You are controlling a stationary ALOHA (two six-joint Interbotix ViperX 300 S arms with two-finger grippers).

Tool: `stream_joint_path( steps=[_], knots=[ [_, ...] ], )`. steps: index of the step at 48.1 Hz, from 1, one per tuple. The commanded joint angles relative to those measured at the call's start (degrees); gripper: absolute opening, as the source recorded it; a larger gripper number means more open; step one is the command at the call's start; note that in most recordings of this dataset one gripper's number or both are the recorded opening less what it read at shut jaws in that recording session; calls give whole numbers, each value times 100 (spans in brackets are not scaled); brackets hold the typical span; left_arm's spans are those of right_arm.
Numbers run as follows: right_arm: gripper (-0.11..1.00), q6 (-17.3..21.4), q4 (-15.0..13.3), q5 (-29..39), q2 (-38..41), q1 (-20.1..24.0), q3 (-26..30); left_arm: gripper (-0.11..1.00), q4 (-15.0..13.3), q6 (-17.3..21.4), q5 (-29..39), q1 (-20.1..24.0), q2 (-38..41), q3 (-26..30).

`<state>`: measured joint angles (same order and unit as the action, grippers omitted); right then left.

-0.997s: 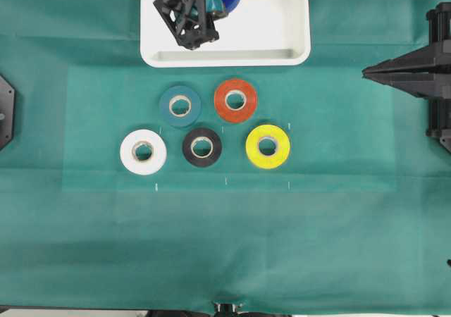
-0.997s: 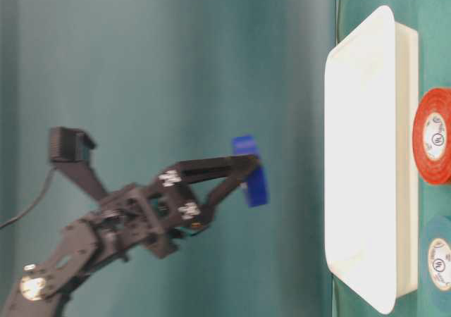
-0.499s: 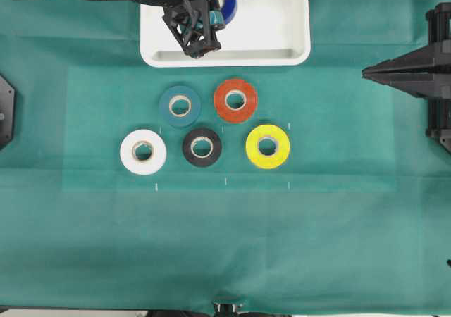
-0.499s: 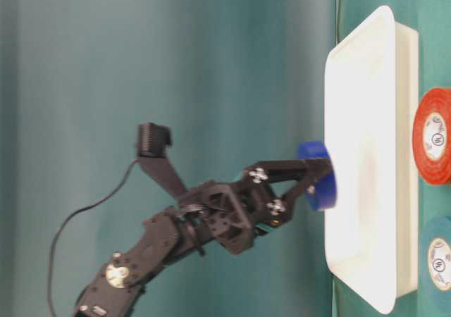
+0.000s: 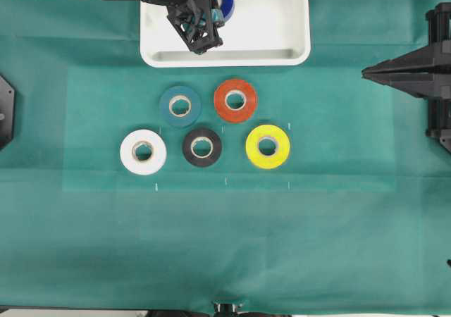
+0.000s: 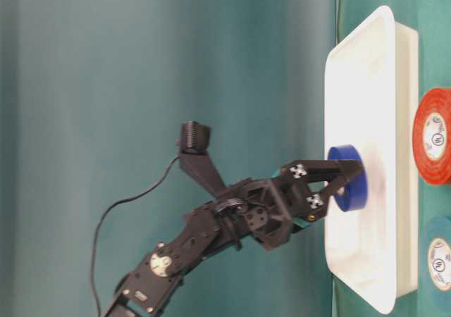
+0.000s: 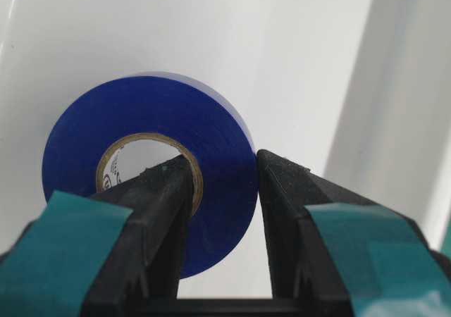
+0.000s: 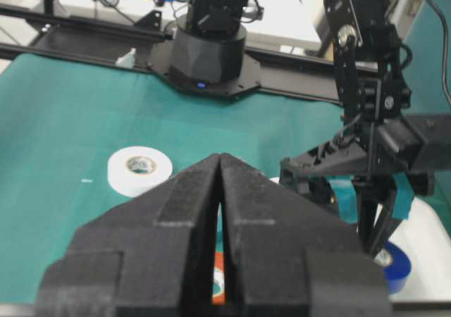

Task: Pick up the tape from a random location and place it into the white case.
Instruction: 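Lower the blue roll into the white tray with the left gripper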

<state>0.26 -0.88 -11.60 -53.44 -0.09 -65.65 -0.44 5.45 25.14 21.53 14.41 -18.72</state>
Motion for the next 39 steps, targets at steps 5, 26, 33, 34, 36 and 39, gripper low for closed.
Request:
stream_joint_path(
  steps=[5, 26, 33, 34, 36, 39],
  knots=[
    [0, -9, -9, -26, 53, 18, 105, 26, 18, 9, -105, 9, 79, 26],
    [0, -9, -9, -18, 53, 18, 105, 26, 0, -26, -281, 18, 97, 70],
    [0, -9, -9, -26, 53, 18, 105, 26, 0, -79, -272, 18, 97, 62],
    [0, -9, -9, -26, 62, 18, 105, 26, 0, -79, -264, 18, 97, 62],
    [0, -9, 0, -26, 62, 9, 105, 27, 0, -79, -264, 18, 97, 62],
    [0, -9, -9, -18, 62, 18, 105, 42, 0, -79, -255, 18, 97, 62]
  ],
)
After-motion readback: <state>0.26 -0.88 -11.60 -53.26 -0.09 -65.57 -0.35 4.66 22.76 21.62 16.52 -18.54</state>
